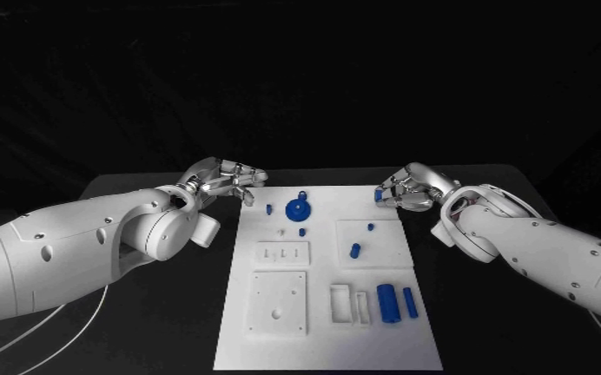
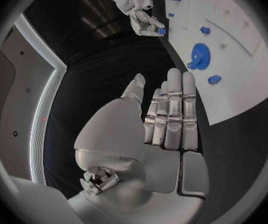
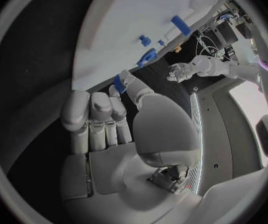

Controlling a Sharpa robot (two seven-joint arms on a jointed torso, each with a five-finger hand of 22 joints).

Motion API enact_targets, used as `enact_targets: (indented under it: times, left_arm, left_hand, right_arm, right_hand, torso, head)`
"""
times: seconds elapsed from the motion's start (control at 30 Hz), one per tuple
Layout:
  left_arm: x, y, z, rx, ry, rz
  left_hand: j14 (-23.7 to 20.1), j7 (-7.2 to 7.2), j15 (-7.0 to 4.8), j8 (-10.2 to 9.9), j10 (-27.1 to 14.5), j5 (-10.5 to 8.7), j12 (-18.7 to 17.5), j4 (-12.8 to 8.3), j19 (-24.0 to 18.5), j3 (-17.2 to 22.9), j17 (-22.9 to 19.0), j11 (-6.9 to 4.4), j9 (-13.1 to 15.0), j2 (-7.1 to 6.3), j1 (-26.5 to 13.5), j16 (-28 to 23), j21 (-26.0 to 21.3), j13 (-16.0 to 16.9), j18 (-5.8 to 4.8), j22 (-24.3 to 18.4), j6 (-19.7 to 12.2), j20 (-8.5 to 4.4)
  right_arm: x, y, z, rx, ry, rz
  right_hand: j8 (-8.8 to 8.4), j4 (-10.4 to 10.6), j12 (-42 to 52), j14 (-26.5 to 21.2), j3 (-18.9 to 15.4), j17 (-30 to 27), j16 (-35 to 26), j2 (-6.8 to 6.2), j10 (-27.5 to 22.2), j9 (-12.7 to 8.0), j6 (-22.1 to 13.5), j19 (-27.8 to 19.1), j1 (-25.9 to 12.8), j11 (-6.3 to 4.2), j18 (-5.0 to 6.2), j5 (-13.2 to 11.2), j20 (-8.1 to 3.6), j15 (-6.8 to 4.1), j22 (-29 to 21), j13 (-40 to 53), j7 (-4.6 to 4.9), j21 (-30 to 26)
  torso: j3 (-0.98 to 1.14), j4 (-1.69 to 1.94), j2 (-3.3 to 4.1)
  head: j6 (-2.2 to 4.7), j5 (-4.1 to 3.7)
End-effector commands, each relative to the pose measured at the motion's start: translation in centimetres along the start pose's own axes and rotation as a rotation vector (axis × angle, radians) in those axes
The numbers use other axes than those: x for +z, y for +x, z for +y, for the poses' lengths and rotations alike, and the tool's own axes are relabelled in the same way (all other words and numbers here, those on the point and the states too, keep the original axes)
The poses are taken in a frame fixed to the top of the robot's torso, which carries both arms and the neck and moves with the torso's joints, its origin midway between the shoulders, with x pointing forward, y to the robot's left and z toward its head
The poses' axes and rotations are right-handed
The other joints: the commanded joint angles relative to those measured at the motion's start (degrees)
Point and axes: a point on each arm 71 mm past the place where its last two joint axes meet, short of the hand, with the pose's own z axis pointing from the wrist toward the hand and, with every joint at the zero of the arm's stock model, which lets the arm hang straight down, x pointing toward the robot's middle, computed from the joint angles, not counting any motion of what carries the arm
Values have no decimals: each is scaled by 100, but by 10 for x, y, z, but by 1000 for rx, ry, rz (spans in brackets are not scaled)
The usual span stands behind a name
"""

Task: Assemble the parts on the task board

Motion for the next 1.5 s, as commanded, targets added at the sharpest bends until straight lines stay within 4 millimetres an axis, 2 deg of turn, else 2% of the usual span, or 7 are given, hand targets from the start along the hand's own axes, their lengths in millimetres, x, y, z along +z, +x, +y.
enact_targets:
  times: [0.03, 0.3, 0.43, 0.53, 0.7, 0.83, 1.5]
  left_arm:
    - [2, 13, 0, 38, -147, 142]
    - [13, 26, -18, 234, -315, 253]
    - [24, 29, -26, 279, -320, 215]
    - [32, 33, -30, 303, -335, 192]
    - [44, 44, -33, 332, -365, 164]
    - [52, 54, -35, 351, -380, 146]
    - [67, 81, -41, 411, -415, 148]
  left_hand:
    - [83, -61, -101, -21, 404, -16, -21, 142, 87, -33, 184, -117, 4, 27, -122, 322, 151, 15, 36, 96, 72, -103]
    - [-16, -307, -420, -4, 1457, 5, 545, 563, 85, -235, 1430, -487, 197, -51, -585, 2334, 884, 372, -174, 751, 598, -450]
    - [-100, -449, -518, -9, 1446, 742, 1138, 553, 65, -218, 1757, -611, 580, -106, -705, 3009, 1087, 771, -225, 999, 916, -563]
    - [-81, -465, -549, -10, 1406, 971, 1344, 589, 72, -198, 1781, -637, 823, -144, -827, 3193, 1182, 997, -217, 1152, 909, -590]
    - [-93, -445, -539, -13, 1359, 364, 1489, 866, 62, -5, 1718, -621, 1092, -479, -1079, 3302, 1194, 1217, -188, 1320, 797, -574]
    - [-77, -444, -543, -16, 1359, 200, 1520, 1109, 99, 292, 1644, -623, 1278, -733, -1119, 3368, 1147, 1315, -170, 1453, 758, -573]
    - [-109, -421, -530, -19, 1343, 217, 1438, 1131, 265, 304, 1443, -606, 1355, -717, -1108, 3416, 614, 1370, -168, 2203, 668, -559]
  right_arm:
    - [4, -2, 15, -44, 22, 8]
    - [13, 3, 56, -84, -32, 22]
    - [17, 7, 70, -90, -55, 23]
    - [20, 12, 81, -102, -71, 14]
    - [25, 24, 95, -115, -87, 24]
    - [28, 30, 104, -121, -100, 32]
    - [33, 47, 128, -138, -138, 70]
  right_hand:
    - [16, -14, 8, 15, 36, 23, -3, -9, 28, 157, 98, 300, -24, -17, -59, -28, -36, -39, 745, 7, -82, 30]
    - [18, 13, 7, 15, 116, 34, -6, -45, 31, 148, 97, 301, -27, -13, -54, -88, -31, -37, 742, 14, -79, 17]
    - [16, 36, 9, 16, 136, 40, -7, -62, 36, 144, 97, 305, -37, -15, -54, -51, -32, -37, 743, 19, -81, 18]
    - [18, 36, -12, 22, 172, 59, 10, -68, 31, 137, 75, 312, -27, -20, -50, -29, -31, -35, 745, 4, -73, 28]
    - [18, 47, -10, 22, 184, 62, 9, -85, 38, 137, 85, 315, -42, -21, -50, -41, -30, -36, 747, 4, -78, 36]
    - [18, 52, -12, 23, 198, 66, 11, -97, 36, 132, 75, 316, -43, -20, -47, -23, -30, -35, 746, 5, -77, 32]
    - [17, 94, -21, 26, 209, 74, 10, -125, 32, 115, 46, 319, -65, -17, -40, -24, -27, -33, 747, 1, -72, 30]
  torso:
    - [-16, -19, -63]
    - [-34, -35, -175]
    - [-54, -18, -230]
    - [-62, -8, -253]
    - [-80, -8, -287]
    - [-83, 3, -297]
    - [-76, -12, -277]
  head:
    - [6, 21]
    - [-18, 85]
    - [-37, 108]
    - [-46, 127]
    - [-55, 196]
    - [-61, 201]
    - [-59, 186]
